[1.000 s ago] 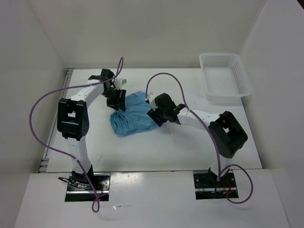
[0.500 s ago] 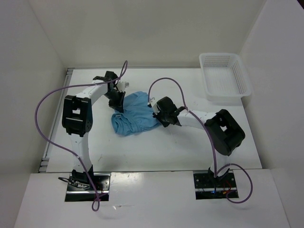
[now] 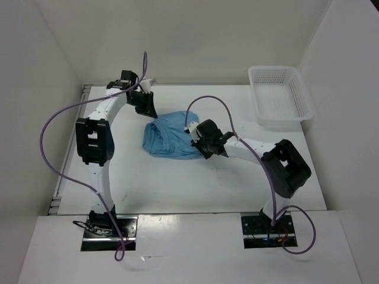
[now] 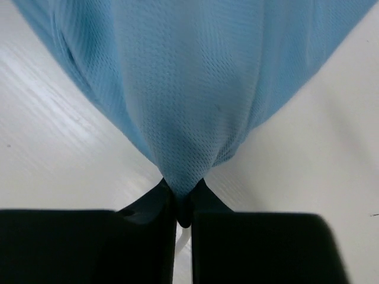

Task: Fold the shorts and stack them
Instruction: Fold the shorts

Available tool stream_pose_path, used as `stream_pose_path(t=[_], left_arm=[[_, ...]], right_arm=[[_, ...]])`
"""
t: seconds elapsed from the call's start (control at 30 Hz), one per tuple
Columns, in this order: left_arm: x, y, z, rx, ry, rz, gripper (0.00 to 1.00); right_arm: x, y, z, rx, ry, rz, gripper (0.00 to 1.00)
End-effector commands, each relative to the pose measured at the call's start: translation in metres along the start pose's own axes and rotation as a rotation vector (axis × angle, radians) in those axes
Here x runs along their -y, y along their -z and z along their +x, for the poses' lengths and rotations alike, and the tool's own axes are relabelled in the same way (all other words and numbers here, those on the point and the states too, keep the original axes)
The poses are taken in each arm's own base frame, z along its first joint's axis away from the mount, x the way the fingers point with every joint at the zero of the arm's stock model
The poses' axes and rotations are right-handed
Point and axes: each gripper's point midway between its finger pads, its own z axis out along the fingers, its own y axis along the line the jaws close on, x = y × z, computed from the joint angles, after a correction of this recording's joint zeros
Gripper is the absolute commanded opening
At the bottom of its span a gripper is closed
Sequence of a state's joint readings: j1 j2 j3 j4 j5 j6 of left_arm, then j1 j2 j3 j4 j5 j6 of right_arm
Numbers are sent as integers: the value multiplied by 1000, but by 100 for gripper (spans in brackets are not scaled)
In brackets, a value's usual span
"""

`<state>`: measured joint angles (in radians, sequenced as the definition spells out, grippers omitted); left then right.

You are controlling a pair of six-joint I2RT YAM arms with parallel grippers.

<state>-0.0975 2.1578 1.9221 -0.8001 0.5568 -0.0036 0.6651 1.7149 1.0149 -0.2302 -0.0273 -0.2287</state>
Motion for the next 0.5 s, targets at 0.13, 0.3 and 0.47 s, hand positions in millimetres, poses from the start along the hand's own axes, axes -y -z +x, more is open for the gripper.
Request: stream_pose_path(t=[0.13,0.3,0.47], left_arm=[[-43,-30,1,3,38,-12,53],[-8,28,-27,137,-45,-8,71],[38,51,18,93,-93,-64,71]], right_arm=[[-54,28,-45,116,119,-175,57],[-45,31,-44,106,106,-121,61],[-41,36,-31,78,116,-102,61]])
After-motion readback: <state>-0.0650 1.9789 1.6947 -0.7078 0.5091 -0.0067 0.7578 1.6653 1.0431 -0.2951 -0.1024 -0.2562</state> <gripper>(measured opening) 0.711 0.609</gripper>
